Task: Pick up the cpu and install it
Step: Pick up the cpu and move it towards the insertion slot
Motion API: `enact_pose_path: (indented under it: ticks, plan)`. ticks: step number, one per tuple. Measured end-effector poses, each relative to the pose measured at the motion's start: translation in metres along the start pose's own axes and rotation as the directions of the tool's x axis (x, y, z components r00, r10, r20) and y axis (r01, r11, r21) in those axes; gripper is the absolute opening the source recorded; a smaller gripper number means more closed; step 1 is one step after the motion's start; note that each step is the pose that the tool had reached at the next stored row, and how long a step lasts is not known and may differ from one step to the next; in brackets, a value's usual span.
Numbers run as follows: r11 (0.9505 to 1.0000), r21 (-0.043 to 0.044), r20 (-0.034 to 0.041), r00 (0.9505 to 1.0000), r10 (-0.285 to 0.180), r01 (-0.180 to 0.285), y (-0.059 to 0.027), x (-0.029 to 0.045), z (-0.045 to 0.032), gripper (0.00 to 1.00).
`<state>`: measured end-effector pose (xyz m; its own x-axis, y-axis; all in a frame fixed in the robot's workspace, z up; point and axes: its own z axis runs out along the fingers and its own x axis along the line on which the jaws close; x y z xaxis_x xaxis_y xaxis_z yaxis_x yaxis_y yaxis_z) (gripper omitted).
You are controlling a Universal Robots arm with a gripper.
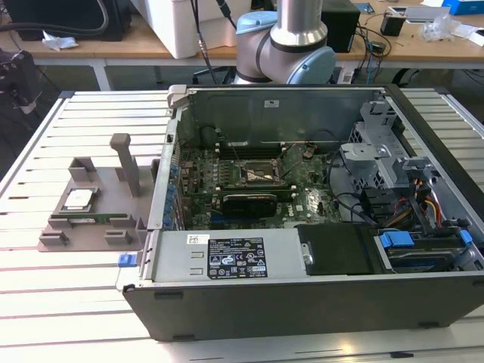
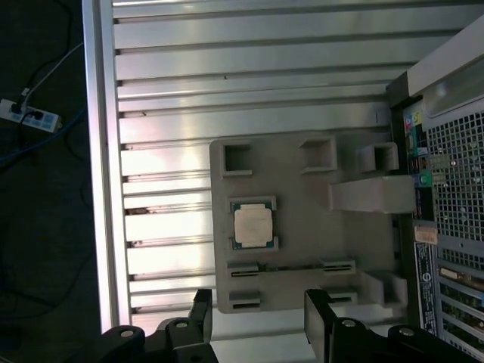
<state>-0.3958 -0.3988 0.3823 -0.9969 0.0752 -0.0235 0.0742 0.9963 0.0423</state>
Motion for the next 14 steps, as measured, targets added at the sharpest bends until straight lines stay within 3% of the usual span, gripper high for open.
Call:
enact_pose_path:
  ticks: [14]
  plan:
    - [1.0000,0.0000,0.0000,1.0000,0.000,0.000,-0.0007,0.0001,0.0184,0.60]
